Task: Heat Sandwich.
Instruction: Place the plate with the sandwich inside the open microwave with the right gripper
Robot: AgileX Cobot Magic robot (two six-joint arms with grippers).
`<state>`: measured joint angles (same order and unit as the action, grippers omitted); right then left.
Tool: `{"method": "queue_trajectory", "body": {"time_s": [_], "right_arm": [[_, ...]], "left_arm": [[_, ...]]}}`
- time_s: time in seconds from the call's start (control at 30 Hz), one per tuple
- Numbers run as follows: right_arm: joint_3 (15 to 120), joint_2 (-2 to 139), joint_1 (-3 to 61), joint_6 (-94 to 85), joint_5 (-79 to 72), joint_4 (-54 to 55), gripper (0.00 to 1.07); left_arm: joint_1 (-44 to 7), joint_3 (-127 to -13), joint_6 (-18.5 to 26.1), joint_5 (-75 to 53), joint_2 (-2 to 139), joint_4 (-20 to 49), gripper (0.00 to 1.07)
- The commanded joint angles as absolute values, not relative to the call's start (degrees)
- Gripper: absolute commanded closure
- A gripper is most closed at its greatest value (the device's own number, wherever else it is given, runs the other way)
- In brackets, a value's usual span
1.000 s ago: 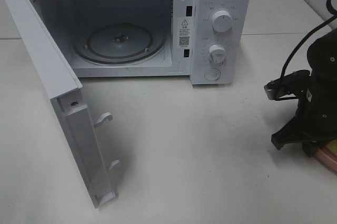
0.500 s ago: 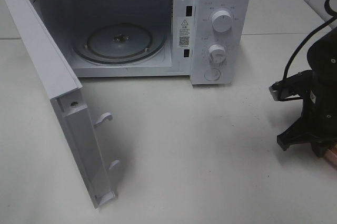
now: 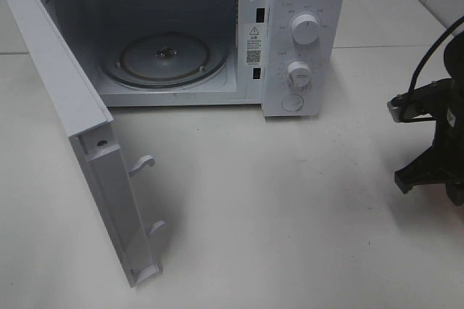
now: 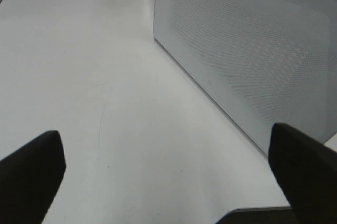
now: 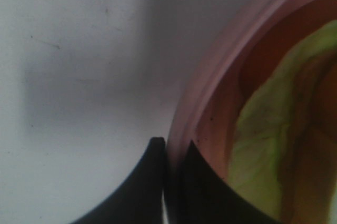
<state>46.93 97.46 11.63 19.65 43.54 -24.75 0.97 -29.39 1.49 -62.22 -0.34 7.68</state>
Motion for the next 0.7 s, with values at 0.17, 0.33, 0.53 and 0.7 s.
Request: {"method": "queue_trajectory", "body": {"time_s": [0.17,0.33,0.53,0.7], "right_arm": [[46.58,93.97,11.69,19.94,48.07,-25.50,1.07],[46.58,91.56,13.75,19.77,50.82,-25.73,1.07],[46.58,89.67,15.99,19.60,53.34,-25.95,1.07],[46.58,87.83,18.56,19.19,55.58,-25.95,1.07]], "left_arm": [[1.09,-29.45,1.55,-61.42,-1.20,7.96,0.09],[1.09,-29.45,1.55,-61.42,-1.20,7.96,0.09],[1.09,-29.45,1.55,-61.42,-1.20,7.96,0.09],[1.09,-29.45,1.55,-61.42,-1.20,7.96,0.09]]}}
